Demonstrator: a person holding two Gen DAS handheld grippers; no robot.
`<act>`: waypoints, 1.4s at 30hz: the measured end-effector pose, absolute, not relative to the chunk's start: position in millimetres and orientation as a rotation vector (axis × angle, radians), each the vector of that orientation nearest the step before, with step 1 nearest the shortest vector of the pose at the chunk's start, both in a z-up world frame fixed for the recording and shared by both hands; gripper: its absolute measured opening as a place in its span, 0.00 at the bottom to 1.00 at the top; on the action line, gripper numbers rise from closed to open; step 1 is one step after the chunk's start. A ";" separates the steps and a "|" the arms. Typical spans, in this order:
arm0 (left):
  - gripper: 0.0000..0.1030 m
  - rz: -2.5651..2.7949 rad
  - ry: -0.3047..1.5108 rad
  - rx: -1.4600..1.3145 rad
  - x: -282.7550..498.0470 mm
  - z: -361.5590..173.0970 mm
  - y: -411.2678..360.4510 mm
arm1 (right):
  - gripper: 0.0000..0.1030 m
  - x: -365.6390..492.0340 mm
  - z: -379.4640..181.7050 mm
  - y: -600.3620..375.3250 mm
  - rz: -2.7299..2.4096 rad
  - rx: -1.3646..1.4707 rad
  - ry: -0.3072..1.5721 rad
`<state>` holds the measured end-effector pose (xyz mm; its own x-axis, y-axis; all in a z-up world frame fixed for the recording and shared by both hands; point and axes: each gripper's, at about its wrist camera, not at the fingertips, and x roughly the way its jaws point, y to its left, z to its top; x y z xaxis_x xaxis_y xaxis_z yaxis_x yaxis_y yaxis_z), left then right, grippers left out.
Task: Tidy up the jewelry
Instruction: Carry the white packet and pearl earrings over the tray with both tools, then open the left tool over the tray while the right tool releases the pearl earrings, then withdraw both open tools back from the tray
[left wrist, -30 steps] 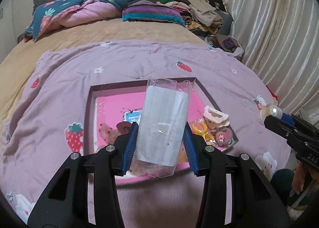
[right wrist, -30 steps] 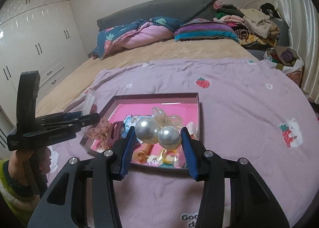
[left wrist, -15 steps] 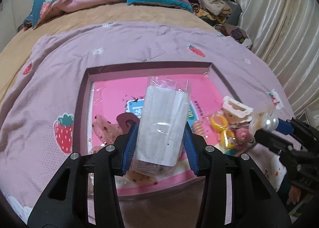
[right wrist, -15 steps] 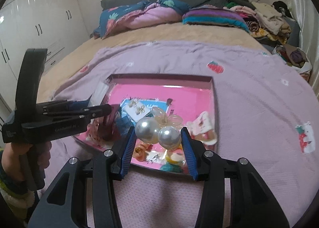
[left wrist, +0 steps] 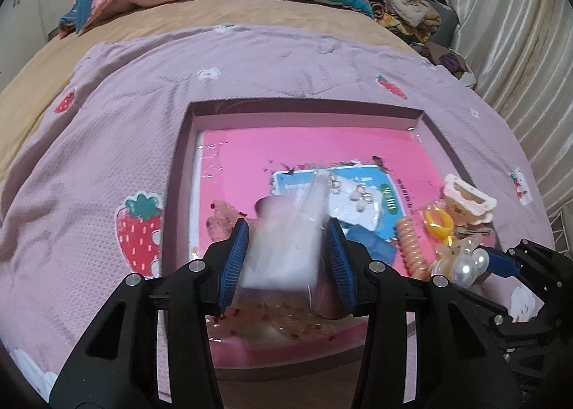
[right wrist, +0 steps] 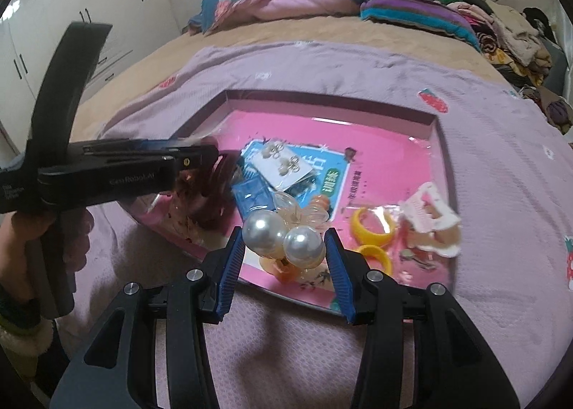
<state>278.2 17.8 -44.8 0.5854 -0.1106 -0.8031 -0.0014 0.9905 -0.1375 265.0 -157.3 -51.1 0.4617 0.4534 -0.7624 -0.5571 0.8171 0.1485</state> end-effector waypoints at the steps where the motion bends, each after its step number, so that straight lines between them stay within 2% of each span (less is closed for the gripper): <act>1: 0.35 -0.062 0.948 -0.131 278.6 -45.9 19.7 | 0.43 266.1 -54.5 -154.8 0.625 -0.132 0.906; 14: 0.35 -0.066 0.950 -0.135 278.2 -47.1 26.5 | 0.44 265.7 -63.8 -148.4 0.636 -0.137 0.935; 24: 0.37 -0.067 0.939 -0.130 268.2 -36.1 18.1 | 0.59 248.6 -46.9 -162.4 0.638 -0.104 0.914; 26: 0.42 -0.066 0.932 -0.127 265.4 -31.6 16.5 | 0.60 244.1 -43.5 -165.0 0.639 -0.099 0.909; 30: 0.44 -0.068 0.920 -0.130 260.1 -22.2 14.0 | 0.67 233.6 -35.6 -172.2 0.634 -0.088 0.897; 36: 0.58 -0.073 0.882 -0.129 244.0 -1.5 8.7 | 0.75 216.1 -20.5 -183.0 0.627 -0.072 0.866; 40: 0.74 -0.059 0.844 -0.124 230.6 13.9 6.1 | 0.80 203.8 -9.9 -189.8 0.619 -0.066 0.838; 42: 0.79 -0.054 0.825 -0.123 222.8 22.0 4.9 | 0.83 196.6 -4.5 -194.3 0.612 -0.065 0.821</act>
